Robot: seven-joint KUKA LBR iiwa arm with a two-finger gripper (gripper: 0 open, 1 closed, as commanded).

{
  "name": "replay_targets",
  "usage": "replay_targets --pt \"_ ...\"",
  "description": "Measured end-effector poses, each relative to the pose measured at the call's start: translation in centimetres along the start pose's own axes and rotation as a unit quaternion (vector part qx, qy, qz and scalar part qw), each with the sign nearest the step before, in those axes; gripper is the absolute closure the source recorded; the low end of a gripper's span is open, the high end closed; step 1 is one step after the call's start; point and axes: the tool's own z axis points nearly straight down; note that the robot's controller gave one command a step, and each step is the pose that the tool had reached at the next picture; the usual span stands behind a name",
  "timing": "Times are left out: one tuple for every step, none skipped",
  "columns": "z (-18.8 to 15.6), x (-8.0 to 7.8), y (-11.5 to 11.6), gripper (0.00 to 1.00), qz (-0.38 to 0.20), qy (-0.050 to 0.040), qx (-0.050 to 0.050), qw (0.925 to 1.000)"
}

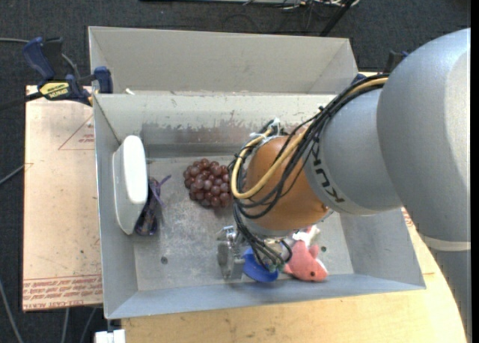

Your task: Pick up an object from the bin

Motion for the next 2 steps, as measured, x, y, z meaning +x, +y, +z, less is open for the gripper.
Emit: replay_targets --pt "0.0 0.0 -0.01 1.0 0.0 0.0 0.0 1.0" --pt "-0.25 0.08 -0.01 1.0 0.0 0.0012 0.0 1.0"
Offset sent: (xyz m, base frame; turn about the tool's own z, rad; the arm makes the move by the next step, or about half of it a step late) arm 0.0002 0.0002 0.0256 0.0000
